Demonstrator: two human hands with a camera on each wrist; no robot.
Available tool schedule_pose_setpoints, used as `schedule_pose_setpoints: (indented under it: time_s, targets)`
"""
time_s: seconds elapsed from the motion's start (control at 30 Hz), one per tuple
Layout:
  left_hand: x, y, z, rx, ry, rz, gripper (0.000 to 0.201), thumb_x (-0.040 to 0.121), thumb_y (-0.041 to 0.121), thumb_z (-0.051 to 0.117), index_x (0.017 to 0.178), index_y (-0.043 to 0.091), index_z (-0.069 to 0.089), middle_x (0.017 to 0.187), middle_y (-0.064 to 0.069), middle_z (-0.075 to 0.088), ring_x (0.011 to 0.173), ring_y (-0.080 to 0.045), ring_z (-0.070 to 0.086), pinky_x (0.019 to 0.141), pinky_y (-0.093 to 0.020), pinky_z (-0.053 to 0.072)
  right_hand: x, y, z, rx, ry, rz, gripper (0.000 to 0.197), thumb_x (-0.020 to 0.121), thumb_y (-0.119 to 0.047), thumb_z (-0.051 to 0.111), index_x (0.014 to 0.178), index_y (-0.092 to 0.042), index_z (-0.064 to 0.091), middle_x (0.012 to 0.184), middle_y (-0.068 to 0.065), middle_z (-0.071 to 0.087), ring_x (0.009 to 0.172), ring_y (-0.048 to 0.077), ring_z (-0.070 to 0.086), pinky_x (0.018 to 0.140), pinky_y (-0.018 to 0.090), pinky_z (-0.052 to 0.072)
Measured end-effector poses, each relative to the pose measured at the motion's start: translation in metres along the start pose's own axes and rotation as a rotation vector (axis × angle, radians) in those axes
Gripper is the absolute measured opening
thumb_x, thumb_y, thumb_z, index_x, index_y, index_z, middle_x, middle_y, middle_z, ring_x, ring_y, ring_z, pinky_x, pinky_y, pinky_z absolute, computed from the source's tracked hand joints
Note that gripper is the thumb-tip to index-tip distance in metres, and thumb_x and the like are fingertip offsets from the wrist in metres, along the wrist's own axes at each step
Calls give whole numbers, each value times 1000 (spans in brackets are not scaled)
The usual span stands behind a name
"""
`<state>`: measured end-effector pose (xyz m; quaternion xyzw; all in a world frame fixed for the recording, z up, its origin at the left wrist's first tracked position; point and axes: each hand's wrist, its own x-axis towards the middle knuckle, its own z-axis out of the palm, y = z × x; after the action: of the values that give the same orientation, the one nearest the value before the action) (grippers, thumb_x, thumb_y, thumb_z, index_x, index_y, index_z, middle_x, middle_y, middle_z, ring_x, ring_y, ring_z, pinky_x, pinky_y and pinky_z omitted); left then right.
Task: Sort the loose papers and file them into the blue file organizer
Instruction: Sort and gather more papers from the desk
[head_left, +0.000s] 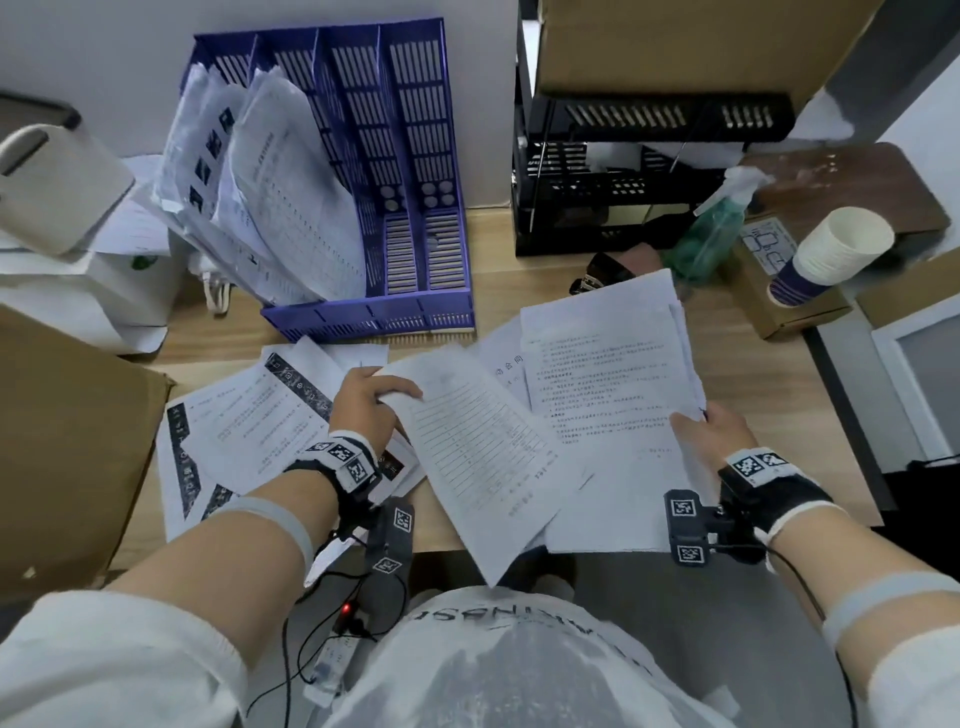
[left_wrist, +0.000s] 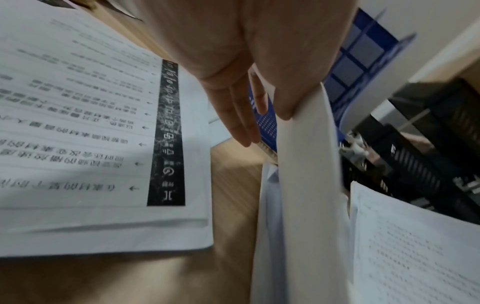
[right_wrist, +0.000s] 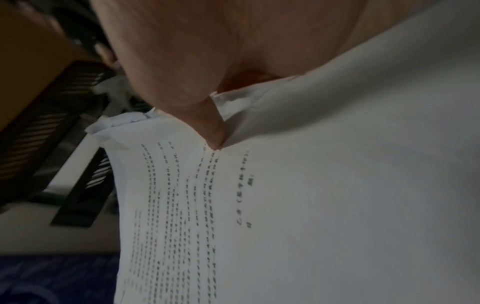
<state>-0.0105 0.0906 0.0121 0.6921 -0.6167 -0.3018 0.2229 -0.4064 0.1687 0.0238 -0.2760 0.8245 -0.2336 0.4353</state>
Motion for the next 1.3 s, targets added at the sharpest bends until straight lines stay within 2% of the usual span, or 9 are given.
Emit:
schedule_pose_setpoints:
  time_s: [0.17,0.37,0.5,0.63,0.87,1.0,1.1,1.2,1.3]
  targets:
    - [-4,-3,-30,-121,44,-140,62,67,-27,38,73,22,76,92,-9,73,49,-6,59,48,-24,48,23,-28,28,-213,-175,-111,35,91,-23,56,125,-20,60,118,4,66,100,26,59,90,34,46]
    - [-15,-44,-50,113,69,-285,48,77,-13,51,102,20,75,123,-9,60,103,-29,63,84,-31,52,35,-42,51,-366,-157,-135,33,90,-19,52,122,-17,62,105,10,66,91,30,60,82,32,47]
    - [-20,-61,-54,302,-53,-371,51,82,-10,45,127,6,64,139,-20,46,111,-38,59,97,-38,50,37,-38,38,-367,-99,-126,30,91,-14,47,116,-16,63,95,8,62,83,29,56,74,28,41]
    - [-19,-62,-51,484,-145,-469,33,90,4,47,122,0,55,140,-18,33,108,-39,57,97,-40,46,37,-26,24,-336,-70,-112,30,91,-13,46,115,-14,64,97,11,65,83,29,58,75,29,42]
    - [-10,-65,-35,93,47,-841,56,96,7,41,147,-4,22,151,-25,30,134,-39,40,112,-42,30,36,-9,17,-246,-73,-88,35,92,-10,51,126,-13,61,117,11,66,91,24,55,81,28,40]
    - [-14,-37,-12,155,171,-600,40,85,13,58,124,9,54,136,-21,44,114,-38,54,96,-42,47,34,-6,17,-209,-61,-96,36,93,-10,51,128,-13,59,122,11,65,92,23,55,82,27,39]
    - [-10,-4,22,59,-53,-338,27,87,16,60,114,14,64,125,-11,61,107,-26,61,91,-29,45,30,-5,14,-192,-38,-109,36,93,-10,51,128,-13,59,119,9,65,92,22,55,83,27,40]
    - [-2,35,64,-26,-259,-217,38,90,18,59,128,16,56,130,-6,59,119,-23,57,99,-30,42,27,1,13,-177,-34,-119,33,93,-9,52,125,-12,61,110,5,65,92,20,55,83,25,40]
    - [15,58,98,-39,-272,-275,63,89,21,64,144,11,35,136,-15,52,124,-32,52,101,-36,42,26,12,13,-168,-49,-130,32,93,-10,52,123,-14,63,107,2,66,92,20,57,81,24,41]
